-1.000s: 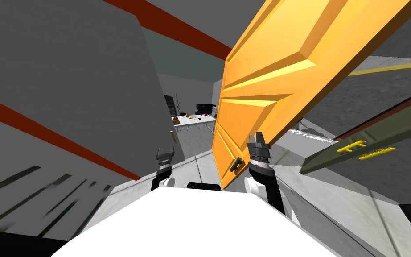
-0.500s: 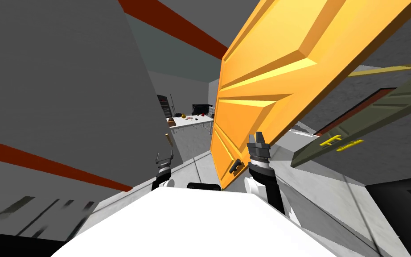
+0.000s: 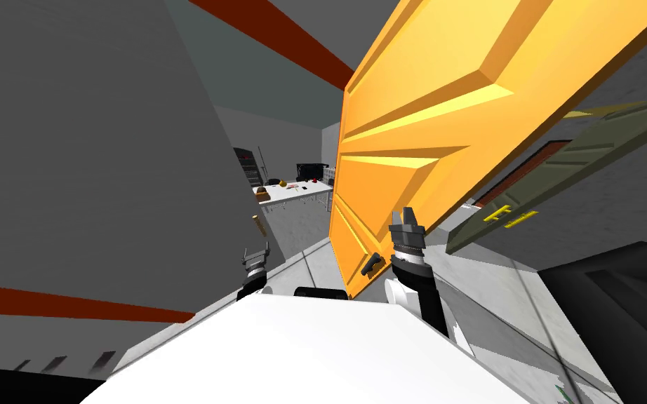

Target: Pull the door open

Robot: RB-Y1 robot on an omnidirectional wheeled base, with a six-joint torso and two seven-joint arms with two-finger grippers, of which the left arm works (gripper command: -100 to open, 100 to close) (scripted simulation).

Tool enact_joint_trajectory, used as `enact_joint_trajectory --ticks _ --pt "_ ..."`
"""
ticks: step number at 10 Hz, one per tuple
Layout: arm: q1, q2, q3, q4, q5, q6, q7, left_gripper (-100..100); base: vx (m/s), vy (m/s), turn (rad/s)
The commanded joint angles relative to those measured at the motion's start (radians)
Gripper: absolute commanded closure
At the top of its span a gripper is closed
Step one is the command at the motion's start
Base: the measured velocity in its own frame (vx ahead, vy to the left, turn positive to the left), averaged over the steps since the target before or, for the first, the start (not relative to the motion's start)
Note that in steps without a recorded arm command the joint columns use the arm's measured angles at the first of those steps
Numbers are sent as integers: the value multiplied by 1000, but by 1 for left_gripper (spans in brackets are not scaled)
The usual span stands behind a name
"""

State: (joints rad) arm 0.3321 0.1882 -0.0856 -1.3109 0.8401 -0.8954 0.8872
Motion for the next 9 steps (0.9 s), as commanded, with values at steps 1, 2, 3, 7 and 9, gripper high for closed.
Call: enact_joint_trajectory --ticks 1,2,3,7,9 --pt "1 0 -6 26 30 -11 21 -100 54 78 -133" --pt "-1 2 -8 45 46 -16 34 -100 65 81 -123" --pt "-3 4 -10 64 63 -22 47 -100 75 68 -100" --pt "-12 15 -21 146 135 -47 104 -100 69 79 -129" --pt "-18 21 -26 195 177 -62 137 -100 71 98 -149"
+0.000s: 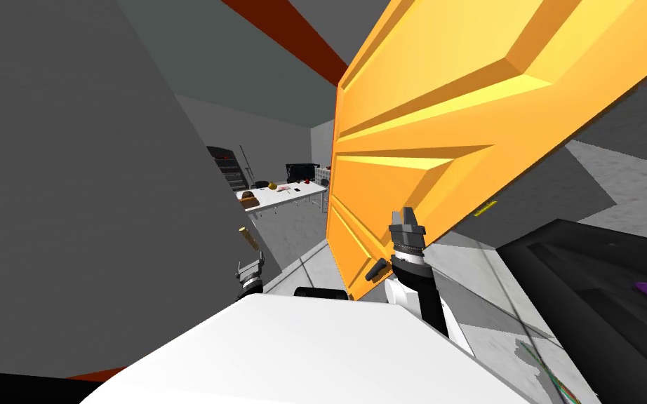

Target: Pull the door open

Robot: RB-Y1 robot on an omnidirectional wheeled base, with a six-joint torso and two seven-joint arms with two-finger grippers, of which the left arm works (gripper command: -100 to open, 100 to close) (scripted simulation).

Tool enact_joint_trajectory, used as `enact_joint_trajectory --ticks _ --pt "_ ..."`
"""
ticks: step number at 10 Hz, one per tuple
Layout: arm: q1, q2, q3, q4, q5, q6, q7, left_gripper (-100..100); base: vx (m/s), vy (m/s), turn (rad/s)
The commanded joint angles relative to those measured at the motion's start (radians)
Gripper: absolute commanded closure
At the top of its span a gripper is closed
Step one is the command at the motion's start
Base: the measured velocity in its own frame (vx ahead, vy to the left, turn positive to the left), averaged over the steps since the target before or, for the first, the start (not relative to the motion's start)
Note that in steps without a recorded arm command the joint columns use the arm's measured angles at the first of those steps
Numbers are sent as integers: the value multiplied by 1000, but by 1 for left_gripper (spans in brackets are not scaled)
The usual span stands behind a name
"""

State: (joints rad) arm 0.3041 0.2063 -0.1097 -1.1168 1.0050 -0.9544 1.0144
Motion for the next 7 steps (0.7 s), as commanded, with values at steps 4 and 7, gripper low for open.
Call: enact_joint_trajectory --ticks 4,7 --pt "5 5 -9 30 35 -12 30 -100 0 60 -75" --pt "-7 9 -18 37 26 -9 38 -100 -265 9 -12"
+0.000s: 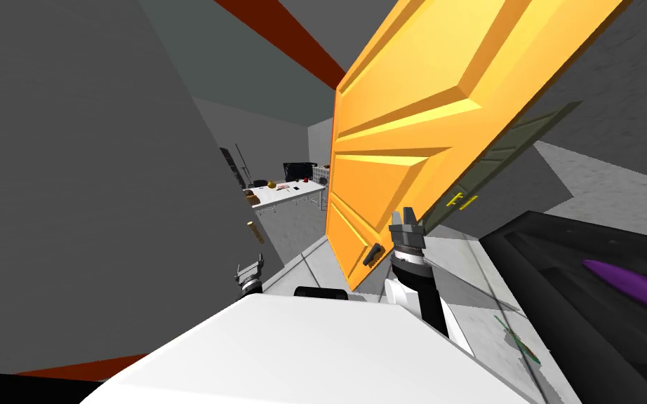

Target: Pull the door open

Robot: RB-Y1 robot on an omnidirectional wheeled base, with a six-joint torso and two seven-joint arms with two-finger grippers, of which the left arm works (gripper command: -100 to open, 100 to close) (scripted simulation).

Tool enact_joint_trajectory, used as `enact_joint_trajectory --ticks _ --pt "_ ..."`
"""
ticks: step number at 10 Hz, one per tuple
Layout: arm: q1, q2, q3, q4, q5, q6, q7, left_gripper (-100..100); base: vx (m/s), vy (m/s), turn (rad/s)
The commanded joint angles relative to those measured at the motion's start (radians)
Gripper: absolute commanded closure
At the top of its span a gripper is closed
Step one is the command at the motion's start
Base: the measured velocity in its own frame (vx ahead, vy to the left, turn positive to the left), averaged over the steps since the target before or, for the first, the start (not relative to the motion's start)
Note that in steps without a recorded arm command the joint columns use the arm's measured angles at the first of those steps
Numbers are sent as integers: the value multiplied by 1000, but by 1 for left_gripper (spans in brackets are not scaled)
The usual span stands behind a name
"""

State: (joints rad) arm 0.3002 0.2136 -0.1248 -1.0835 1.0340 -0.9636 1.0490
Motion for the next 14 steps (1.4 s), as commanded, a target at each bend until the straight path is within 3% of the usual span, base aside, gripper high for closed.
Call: enact_joint_trajectory --ticks 1,4,5,10,14 --pt "-15 5 -11 11 -11 3 11 -100 -239 -32 52" --pt "-77 21 -57 53 -52 20 50 -100 -118 5 243" --pt "-77 21 -57 53 -52 20 50 -100 69 14 82" --pt "-141 31 -103 103 -90 45 81 -100 167 42 246" --pt "-170 34 -123 128 -105 58 91 -100 195 24 174"
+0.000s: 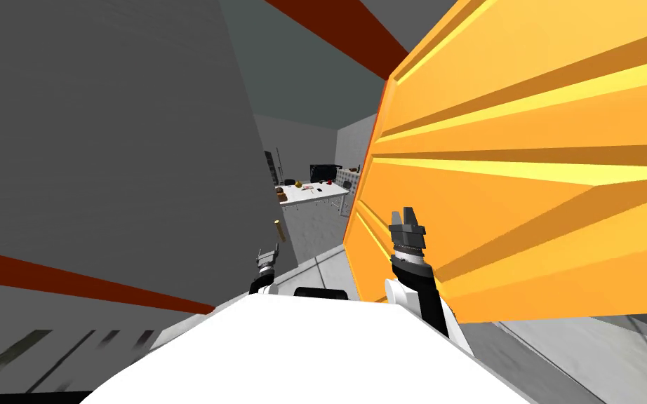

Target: Pull the door open

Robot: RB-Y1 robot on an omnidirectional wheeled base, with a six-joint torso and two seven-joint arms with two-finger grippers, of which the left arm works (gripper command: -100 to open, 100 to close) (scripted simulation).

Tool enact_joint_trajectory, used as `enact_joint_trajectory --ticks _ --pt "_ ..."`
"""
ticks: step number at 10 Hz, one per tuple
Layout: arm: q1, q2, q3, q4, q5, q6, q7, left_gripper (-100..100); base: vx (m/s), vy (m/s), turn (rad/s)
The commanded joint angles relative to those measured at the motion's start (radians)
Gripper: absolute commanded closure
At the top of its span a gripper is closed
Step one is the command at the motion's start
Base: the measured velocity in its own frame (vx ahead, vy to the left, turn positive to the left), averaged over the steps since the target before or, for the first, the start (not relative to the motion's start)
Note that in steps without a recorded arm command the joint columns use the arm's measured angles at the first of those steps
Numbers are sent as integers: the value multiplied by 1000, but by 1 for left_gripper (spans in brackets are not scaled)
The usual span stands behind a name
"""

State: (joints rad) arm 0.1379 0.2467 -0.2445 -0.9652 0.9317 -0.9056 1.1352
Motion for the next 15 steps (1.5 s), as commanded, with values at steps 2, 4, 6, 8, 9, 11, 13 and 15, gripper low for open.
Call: enact_joint_trajectory --ticks 2,4,6,8,9,11,13,15 --pt "-21 2 -14 22 -10 7 9 -100 226 -1 150" --pt "-34 2 -23 35 -16 14 14 -100 222 -23 111" --pt "-46 2 -31 46 -21 20 17 -100 214 -4 79" --pt "-49 1 -32 48 -21 21 16 -100 137 -24 9" --pt "-49 1 -32 48 -21 21 16 100 -11 3 0" --pt "-49 1 -32 48 -21 21 16 100 -28 2 -16" --pt "-49 1 -32 48 -21 21 16 100 -11 -2 -1" --pt "-49 4 -40 50 -23 27 24 100 -47 -10 -4"
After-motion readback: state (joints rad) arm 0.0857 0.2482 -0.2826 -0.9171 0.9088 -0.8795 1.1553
